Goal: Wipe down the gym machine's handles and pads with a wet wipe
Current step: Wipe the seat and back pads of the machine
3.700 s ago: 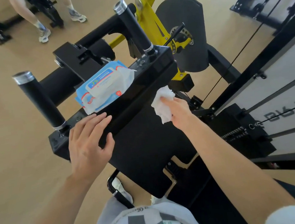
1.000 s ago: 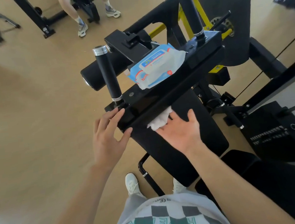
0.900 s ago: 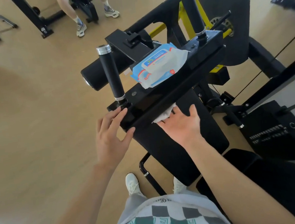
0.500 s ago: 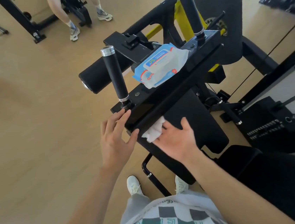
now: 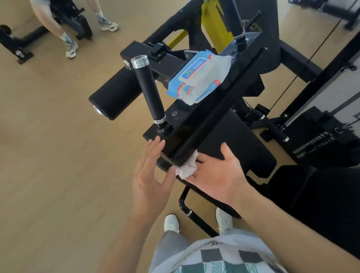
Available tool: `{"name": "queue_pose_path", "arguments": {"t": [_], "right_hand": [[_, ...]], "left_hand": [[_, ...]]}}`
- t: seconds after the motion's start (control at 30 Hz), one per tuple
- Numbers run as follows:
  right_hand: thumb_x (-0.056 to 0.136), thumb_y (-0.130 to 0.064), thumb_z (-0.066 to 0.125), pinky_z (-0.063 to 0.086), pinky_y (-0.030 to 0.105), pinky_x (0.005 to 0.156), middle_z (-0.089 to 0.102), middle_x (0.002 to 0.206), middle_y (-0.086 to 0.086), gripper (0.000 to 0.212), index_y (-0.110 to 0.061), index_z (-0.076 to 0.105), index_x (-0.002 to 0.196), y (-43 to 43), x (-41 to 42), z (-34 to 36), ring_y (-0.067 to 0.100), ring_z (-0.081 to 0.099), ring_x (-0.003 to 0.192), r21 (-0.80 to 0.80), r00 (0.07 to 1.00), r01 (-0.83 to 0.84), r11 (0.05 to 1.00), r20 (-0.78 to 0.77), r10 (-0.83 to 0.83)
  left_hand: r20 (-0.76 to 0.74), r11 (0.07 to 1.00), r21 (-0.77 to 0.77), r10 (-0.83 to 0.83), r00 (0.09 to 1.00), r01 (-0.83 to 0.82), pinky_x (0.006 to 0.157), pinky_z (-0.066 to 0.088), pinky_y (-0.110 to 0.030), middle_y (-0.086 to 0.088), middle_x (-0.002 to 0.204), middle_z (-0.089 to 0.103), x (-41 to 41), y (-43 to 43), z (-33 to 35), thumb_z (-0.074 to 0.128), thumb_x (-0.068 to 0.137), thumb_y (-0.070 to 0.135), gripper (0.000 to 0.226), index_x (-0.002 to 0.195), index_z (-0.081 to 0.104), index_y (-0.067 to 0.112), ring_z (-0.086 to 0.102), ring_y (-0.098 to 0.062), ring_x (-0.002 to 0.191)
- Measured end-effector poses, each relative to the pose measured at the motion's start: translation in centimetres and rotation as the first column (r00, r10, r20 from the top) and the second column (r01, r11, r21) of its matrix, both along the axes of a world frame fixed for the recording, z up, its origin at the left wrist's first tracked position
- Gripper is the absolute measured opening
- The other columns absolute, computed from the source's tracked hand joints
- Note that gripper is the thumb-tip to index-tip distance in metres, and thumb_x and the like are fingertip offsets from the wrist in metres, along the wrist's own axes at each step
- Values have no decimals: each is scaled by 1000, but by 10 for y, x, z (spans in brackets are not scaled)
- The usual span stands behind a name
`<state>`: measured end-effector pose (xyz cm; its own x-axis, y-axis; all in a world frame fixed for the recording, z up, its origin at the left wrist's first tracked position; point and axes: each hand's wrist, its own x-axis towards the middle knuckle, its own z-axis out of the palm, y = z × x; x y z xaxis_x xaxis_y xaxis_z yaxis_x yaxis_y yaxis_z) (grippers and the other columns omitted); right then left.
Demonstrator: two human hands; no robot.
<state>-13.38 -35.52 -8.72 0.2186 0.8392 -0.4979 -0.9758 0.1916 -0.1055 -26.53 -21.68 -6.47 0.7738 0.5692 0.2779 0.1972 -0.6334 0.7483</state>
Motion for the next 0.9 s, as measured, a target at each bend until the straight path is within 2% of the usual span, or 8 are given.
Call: {"name": "queue_pose_path", "arguments": {"t": [0.2, 0.37, 0.47, 0.57, 0.63, 0.73, 0.8, 0.9], "right_hand": [[99, -71, 30, 20, 56, 124, 51, 150, 21, 82, -9, 45, 151, 17, -3, 5, 42, 45, 142, -62, 966, 259, 964, -3, -259], [99, -72, 28, 22, 52, 125, 45, 154, 24, 86, -6, 40, 154, 38, -46, 0, 41, 42, 144, -164, 975, 222, 961, 44, -217], [101, -65, 32, 23, 49, 125, 48, 152, 23, 80, -1, 51, 147, 27, -65, 5, 38, 46, 142, -221, 969, 246, 944, 75, -235], [100, -44, 44, 29, 48, 122, 56, 146, 20, 58, -2, 62, 137, 24, -82, 13, 34, 54, 136, -280, 959, 266, 923, 180, -221], [93, -30, 50, 35, 47, 120, 61, 140, 20, 52, -2, 63, 136, 28, -92, 15, 32, 57, 133, -323, 948, 276, 905, 249, -200], [93, -12, 54, 55, 40, 98, 73, 121, 15, 33, -9, 75, 118, 39, -103, 20, 27, 70, 115, -394, 913, 281, 875, 392, -116], [102, -6, 48, 59, 35, 87, 72, 120, 14, 30, -8, 67, 126, 45, -107, 23, 27, 70, 112, -466, 856, 289, 836, 516, -9], [104, -5, 50, 62, 40, 87, 68, 118, 21, 25, -10, 67, 121, 46, -106, 19, 34, 69, 110, -594, 775, 345, 727, 617, 136]], "left_hand": [[-15, 932, -358, 47, 999, -49, 99, 54, -29, 11, 127, 66, -19, 12, 4, 70, 92, 0, 53, 137, 59, 24, 62, -4, 119], [-234, 680, -707, 33, 972, -193, 96, 56, -38, 7, 115, 71, -23, 32, -15, 67, 93, 6, 36, 124, 64, 24, 68, -15, 109], [-291, 438, -859, 11, 957, -267, 98, 57, -43, 0, 111, 73, -26, 41, -22, 65, 96, 13, 27, 121, 64, 20, 70, -23, 108], [-296, 227, -939, -156, 942, -257, 99, 58, -42, -6, 117, 74, -25, 52, -28, 71, 93, 30, 42, 132, 61, 15, 73, -25, 107], [-218, 148, -973, -307, 927, -180, 97, 58, -39, -6, 121, 74, -26, 55, -29, 74, 91, 36, 49, 134, 61, 15, 72, -25, 111], [-190, 246, -964, -385, 903, -98, 94, 59, -36, -9, 115, 76, -25, 53, -30, 71, 96, 22, 28, 122, 69, 13, 72, -28, 110], [-215, 314, -942, -307, 927, -115, 94, 60, -42, -13, 109, 76, -24, 52, -35, 72, 95, 15, 20, 112, 71, 5, 72, -33, 107], [-193, 199, -968, -193, 962, -154, 81, 62, -40, -16, 113, 75, -22, 56, -40, 65, 101, 18, 24, 120, 64, 3, 73, -33, 104]]}}
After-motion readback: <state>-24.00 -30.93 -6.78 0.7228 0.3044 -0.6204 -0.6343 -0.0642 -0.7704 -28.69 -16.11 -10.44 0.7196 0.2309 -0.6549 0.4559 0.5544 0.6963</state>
